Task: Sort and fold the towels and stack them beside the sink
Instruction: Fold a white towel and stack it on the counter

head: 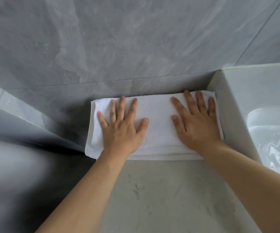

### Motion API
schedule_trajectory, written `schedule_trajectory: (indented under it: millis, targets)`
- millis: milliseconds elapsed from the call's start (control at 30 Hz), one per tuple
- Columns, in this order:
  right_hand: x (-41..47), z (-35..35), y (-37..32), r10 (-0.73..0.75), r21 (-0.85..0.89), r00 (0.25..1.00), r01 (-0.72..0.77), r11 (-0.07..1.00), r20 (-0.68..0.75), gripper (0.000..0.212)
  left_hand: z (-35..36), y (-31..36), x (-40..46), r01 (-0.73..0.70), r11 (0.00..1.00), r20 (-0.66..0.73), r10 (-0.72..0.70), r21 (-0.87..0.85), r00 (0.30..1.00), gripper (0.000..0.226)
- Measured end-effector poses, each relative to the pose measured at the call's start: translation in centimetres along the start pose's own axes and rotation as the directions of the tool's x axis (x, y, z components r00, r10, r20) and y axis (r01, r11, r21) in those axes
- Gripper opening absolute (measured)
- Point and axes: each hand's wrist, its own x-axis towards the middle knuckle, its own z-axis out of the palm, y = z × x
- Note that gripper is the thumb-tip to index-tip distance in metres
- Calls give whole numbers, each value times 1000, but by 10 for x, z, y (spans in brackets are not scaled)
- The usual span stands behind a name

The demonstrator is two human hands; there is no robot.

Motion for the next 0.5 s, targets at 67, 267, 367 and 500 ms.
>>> schedule_trajectory:
  millis: [67, 267, 367, 500]
  targets:
    - [0, 4, 0, 4, 12, 999, -4, 1000, -42, 60, 2, -11, -3, 22, 1000, -21, -22, 0, 1000, 72]
    - [1, 8, 0, -3, 1, 999, 3, 1000, -55, 60, 4, -27, -9, 91, 995, -60, -92, -31, 994, 77]
    - [2, 7, -1, 5, 5, 998, -5, 1000, -58, 60, 7, -26, -9, 95, 995, -69, -97, -35, 993, 78]
    - [0, 10, 0, 2, 2, 997, -2, 1000, -77, 60, 9, -26, -10, 93, 995, -84, -95, -34, 992, 77]
